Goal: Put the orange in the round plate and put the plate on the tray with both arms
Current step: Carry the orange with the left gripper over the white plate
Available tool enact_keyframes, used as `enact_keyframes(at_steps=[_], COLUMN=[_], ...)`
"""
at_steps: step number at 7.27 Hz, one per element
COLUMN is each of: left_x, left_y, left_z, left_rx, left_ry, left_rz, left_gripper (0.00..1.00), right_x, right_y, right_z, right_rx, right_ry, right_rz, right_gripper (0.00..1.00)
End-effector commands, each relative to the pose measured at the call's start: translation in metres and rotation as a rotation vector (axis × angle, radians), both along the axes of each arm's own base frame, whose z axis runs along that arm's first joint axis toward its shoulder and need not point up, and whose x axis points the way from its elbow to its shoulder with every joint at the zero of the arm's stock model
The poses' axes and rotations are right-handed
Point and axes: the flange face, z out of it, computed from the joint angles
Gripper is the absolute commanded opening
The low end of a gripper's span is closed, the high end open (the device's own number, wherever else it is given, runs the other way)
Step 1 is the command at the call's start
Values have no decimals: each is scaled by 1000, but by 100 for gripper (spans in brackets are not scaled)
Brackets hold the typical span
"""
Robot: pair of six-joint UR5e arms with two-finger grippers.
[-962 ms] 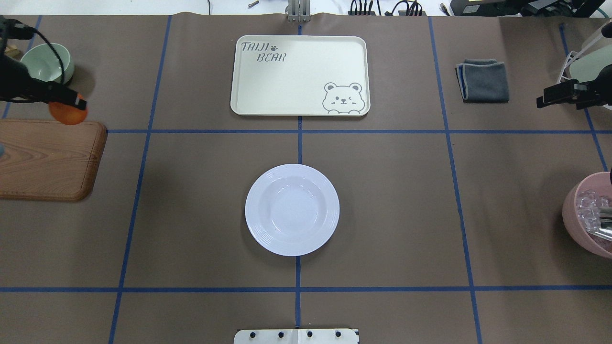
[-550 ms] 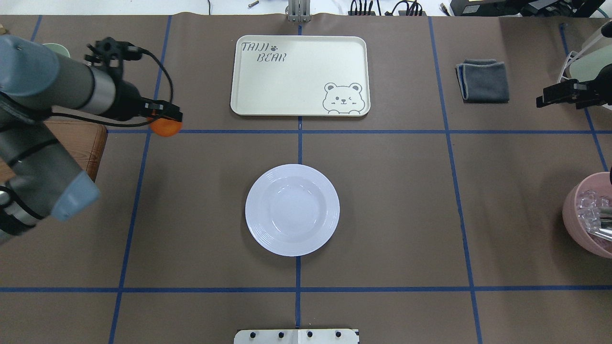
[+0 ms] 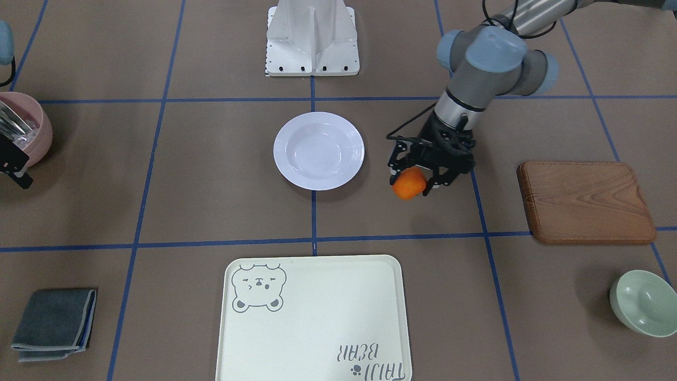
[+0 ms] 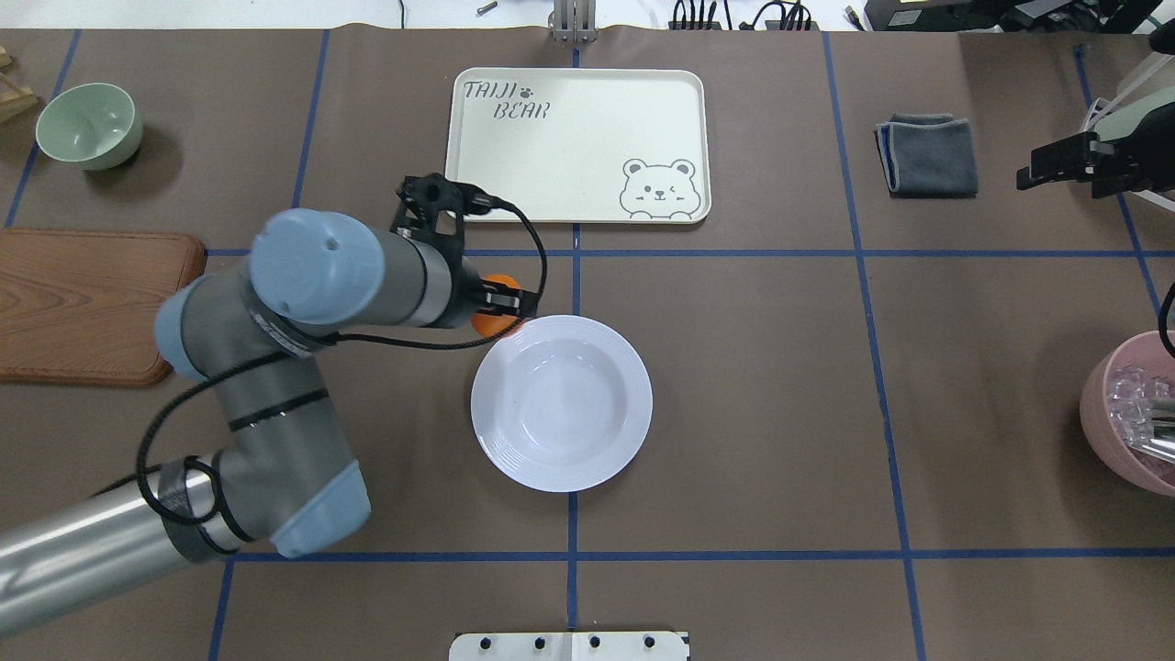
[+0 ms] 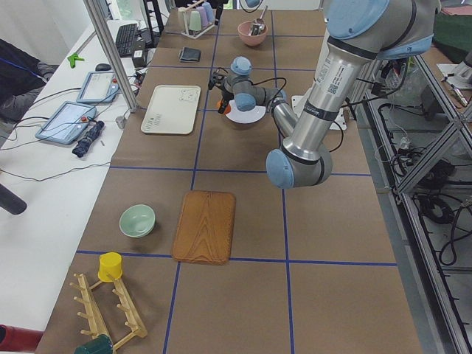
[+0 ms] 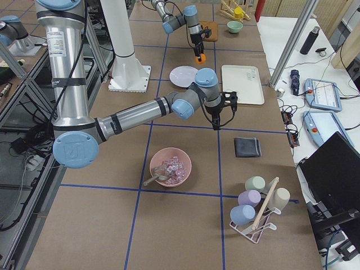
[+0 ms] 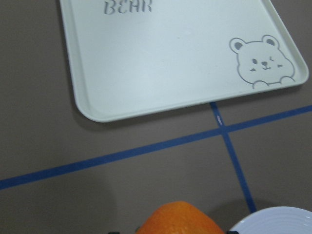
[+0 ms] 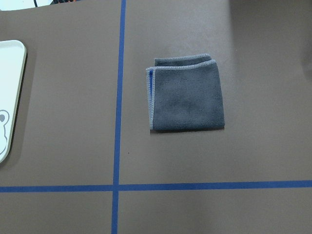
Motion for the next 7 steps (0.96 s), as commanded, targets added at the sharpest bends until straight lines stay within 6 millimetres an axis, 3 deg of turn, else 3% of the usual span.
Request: enact_keyframes(at_steps=[1,2,3,4,5,6,7], left_x=[62,67,75,77,79,72,47], left_y=[68,72,71,70,70,72,75], left_z=[-10,-6,0,0,1,-12,-40], left_rx=[38,37,31,25,-3,-2,23], left_ry=[-39,-47,-62,-63,-54,-23,36], left_rz=[-16,-10,-8,-12,-30,-31,-27], left_gripper=[0,0,29,96,98,99,99], right_x=[-1,-1,-1,-5,-13,-21,-27], right_y=[-1,-1,0,1,0,0,6], right_z=[-3,-5,-7,-9,-15,-23,-37], right_rx=[-6,-1,-1,-13,-30,-34,-42], right_ry=[-8,-11,-14,-21,-37,-51,-76], right_rz=[5,4,6,10,17,19,29], right_gripper=[100,100,100,100,100,100,100])
